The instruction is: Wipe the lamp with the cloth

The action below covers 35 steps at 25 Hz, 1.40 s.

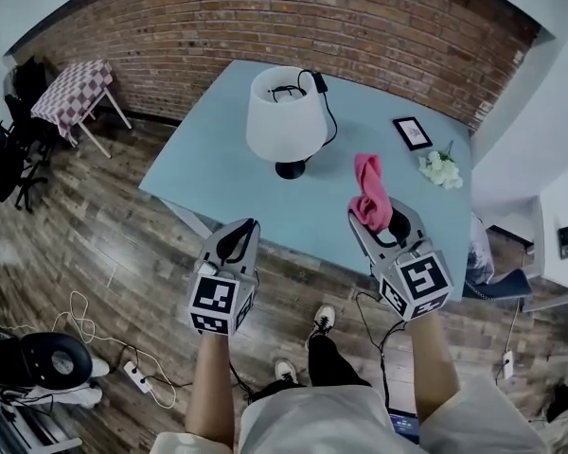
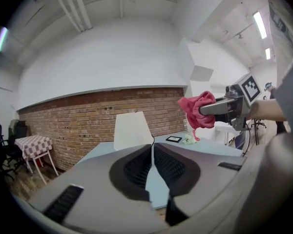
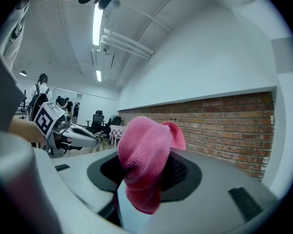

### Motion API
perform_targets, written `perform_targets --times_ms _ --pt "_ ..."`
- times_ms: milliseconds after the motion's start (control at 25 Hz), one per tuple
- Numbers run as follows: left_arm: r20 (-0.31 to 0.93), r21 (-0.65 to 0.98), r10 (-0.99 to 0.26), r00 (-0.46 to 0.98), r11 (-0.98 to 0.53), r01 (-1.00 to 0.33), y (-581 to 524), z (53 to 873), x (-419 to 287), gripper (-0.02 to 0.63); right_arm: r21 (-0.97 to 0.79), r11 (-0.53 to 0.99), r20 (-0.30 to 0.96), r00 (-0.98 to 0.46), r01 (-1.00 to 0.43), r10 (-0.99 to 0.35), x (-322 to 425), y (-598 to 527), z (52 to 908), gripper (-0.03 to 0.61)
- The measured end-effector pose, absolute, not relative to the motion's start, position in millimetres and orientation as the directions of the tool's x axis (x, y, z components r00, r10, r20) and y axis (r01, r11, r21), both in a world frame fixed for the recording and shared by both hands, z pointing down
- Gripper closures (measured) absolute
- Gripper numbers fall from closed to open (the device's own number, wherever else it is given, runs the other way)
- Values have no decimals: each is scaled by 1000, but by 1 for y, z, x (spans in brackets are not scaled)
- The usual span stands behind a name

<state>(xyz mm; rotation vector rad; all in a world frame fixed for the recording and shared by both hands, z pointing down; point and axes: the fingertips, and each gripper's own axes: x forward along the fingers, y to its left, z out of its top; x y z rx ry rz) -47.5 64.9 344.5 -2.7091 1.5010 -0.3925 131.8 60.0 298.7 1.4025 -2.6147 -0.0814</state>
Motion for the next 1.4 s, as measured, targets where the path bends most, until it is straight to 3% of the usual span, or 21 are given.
perform_targets --times_ms 720,1400 --pt "130 -204 -811 570 -584 -785 225 279 -58 606 228 578 91 -574 -783 -814 79 237 243 385" --pt "144 -207 -788 598 -615 -761 238 280 -48 606 206 530 103 -520 -823 -848 92 251 258 385"
